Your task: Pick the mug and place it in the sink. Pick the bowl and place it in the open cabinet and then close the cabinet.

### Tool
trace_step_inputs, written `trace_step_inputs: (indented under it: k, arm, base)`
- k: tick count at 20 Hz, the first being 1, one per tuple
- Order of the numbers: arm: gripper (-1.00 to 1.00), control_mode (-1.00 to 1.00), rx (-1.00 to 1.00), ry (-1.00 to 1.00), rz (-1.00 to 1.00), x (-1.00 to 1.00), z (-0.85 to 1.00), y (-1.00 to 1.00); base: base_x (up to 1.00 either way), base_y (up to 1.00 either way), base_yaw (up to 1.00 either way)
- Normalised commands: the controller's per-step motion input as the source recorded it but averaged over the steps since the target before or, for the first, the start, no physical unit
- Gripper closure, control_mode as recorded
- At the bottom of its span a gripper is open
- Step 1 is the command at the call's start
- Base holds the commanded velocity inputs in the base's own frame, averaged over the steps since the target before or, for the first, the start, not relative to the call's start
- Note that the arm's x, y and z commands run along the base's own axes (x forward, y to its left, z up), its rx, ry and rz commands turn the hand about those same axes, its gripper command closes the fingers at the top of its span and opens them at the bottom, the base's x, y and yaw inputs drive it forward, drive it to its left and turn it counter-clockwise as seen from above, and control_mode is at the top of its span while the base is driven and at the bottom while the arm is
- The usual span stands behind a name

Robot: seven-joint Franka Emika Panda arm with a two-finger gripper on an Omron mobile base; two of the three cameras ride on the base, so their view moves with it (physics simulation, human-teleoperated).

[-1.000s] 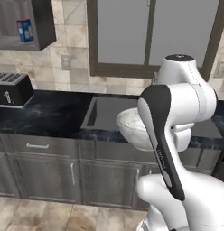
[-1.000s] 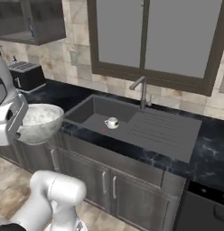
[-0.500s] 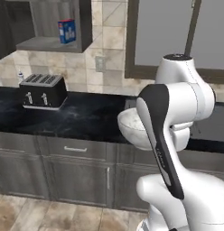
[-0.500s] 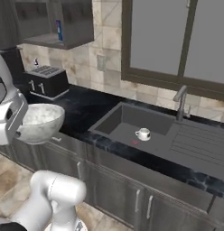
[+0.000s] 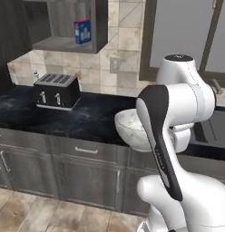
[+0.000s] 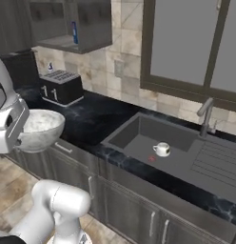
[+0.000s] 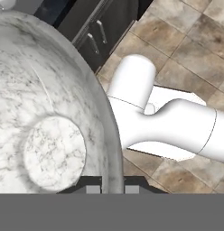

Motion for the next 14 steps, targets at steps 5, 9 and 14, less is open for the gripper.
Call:
trace_step_inputs:
  k: [5, 9, 14]
  arm:
    - [1.00, 1.00, 0.00, 0.00, 0.00, 0.00, 0.00, 0.00]
    - [1.00, 1.00, 0.00, 0.00, 0.00, 0.00, 0.00, 0.00]
    - [1.00, 1.00, 0.00, 0.00, 0.00, 0.00, 0.00, 0.00]
  base:
    - [0.41, 0.22, 0.07]
    - [0.46, 0.66, 0.00]
    - [0.42, 0.69, 0.00]
